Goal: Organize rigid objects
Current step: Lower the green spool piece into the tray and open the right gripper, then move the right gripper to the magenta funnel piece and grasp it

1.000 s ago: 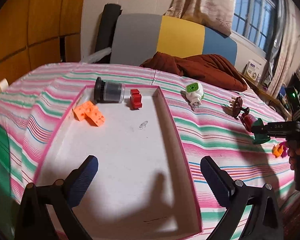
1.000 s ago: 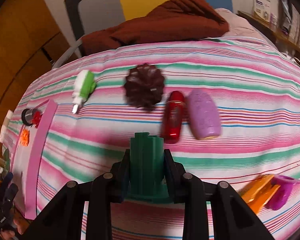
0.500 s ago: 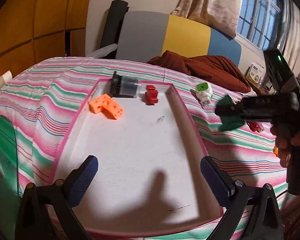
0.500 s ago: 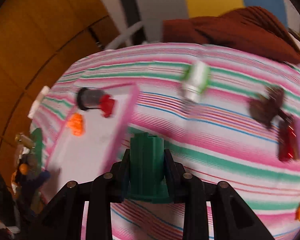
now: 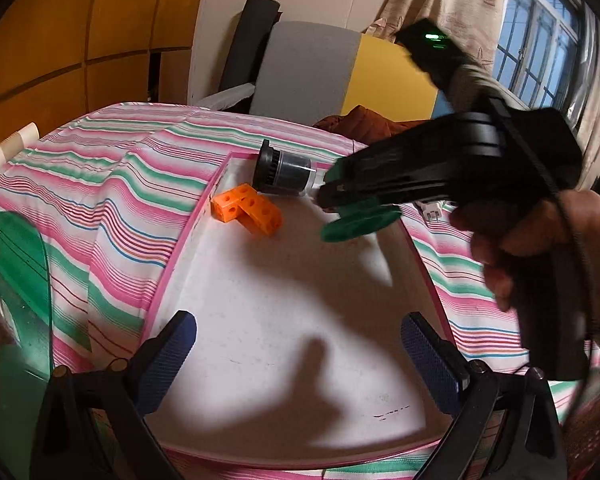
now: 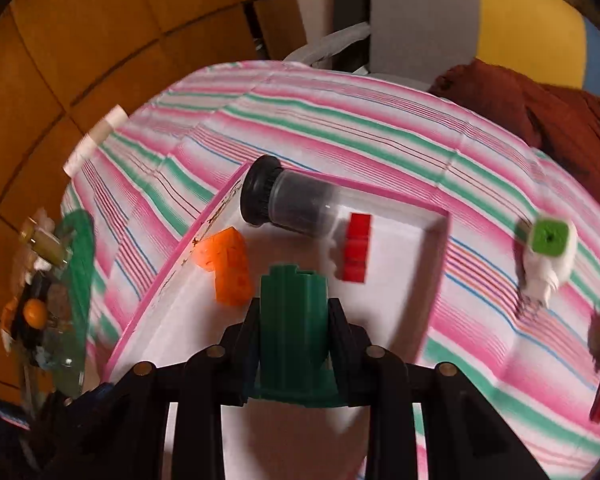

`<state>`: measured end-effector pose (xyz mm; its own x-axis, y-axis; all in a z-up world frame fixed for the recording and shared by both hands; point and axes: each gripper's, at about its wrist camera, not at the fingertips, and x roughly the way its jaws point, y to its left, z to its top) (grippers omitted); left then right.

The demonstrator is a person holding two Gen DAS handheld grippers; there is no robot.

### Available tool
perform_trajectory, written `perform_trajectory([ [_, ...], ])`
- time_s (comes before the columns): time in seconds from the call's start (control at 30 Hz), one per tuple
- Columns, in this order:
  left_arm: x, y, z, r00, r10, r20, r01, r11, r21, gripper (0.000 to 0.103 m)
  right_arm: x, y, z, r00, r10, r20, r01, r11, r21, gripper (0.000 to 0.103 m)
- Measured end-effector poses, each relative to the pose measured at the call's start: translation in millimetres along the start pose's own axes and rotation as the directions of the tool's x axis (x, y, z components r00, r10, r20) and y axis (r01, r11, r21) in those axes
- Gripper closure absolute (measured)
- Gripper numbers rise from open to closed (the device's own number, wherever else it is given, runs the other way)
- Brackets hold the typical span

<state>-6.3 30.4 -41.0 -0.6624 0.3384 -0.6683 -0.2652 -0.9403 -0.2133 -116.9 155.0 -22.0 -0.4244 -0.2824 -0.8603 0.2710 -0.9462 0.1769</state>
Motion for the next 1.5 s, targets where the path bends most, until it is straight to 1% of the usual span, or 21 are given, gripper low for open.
perform_trajectory([
  [0.1,-0.6,-0.2,-0.6,1.0,0.004,-0.002,-0.004,1.0,-0.006,0.0,13.1,3.6,8.7,1.0,-0.015,-0.011,0.015,1.0,0.003,0.073],
  [0.23,-0.4,1.9,-1.0,1.0,0.006,-0.01,-0.006,1.0,-0.024,0.0,23.8,-0.5,19.2,1.0,-0.024,-0.013,0.025,0.999,0.038,0.073],
  [0.33,0.4,5.3,-0.8,1.0,0.005,-0.018,-0.006,0.999,-0.042,0.0,26.4,-4.4,25.0,1.0,-0.013,-0.004,0.013,0.997,0.07,0.069],
  [0.43,0.1,6.0,-0.7,1.0,0.002,-0.017,-0.003,0.999,-0.05,0.0,15.9,-10.5,23.4,1.0,0.014,0.027,-0.017,0.995,0.101,0.067],
  [0.5,-0.1,4.3,-1.5,1.0,0.001,-0.017,-0.001,0.999,-0.046,0.0,7.9,-14.6,20.1,0.999,0.01,0.046,-0.015,0.993,0.117,0.067],
  [0.67,-1.6,-3.3,-4.4,1.0,-0.011,-0.016,0.01,1.0,-0.024,0.0,-9.3,-18.6,7.7,0.997,-0.003,0.072,-0.005,0.994,0.109,0.067],
  [0.87,-3.0,-11.8,-6.3,0.999,-0.031,-0.022,0.031,1.0,0.002,0.0,-32.3,-24.3,-10.5,0.993,0.012,0.12,-0.027,0.991,0.131,0.067],
  [0.97,-3.3,-15.3,-5.9,0.999,-0.043,-0.023,0.043,0.999,0.009,0.0,-46.4,-29.5,-22.2,0.988,-0.019,0.151,-0.004,0.989,0.151,0.067],
  [1.1,-6.8,-19.0,-7.2,0.998,-0.054,-0.013,0.055,0.998,0.014,0.0,-58.9,-39.7,-35.6,0.984,-0.06,0.168,0.031,0.986,0.165,0.067],
  [1.2,-13.6,-21.3,-7.9,0.998,-0.053,0.019,0.053,0.999,0.011,0.0,-65.0,-49.7,-45.8,0.982,-0.104,0.16,0.078,0.983,0.166,0.067],
  [1.33,-21.1,-27.2,-8.6,0.997,-0.063,0.042,0.062,0.998,0.022,0.0,-72.9,-69.9,-64.3,0.976,-0.16,0.145,0.134,0.975,0.177,0.066],
  [1.5,-28.1,-38.4,-12.7,0.996,-0.059,0.069,0.055,0.997,0.059,0.0,-81.1,-100.8,-93.2,0.972,-0.204,0.118,0.173,0.959,0.225,0.066],
])
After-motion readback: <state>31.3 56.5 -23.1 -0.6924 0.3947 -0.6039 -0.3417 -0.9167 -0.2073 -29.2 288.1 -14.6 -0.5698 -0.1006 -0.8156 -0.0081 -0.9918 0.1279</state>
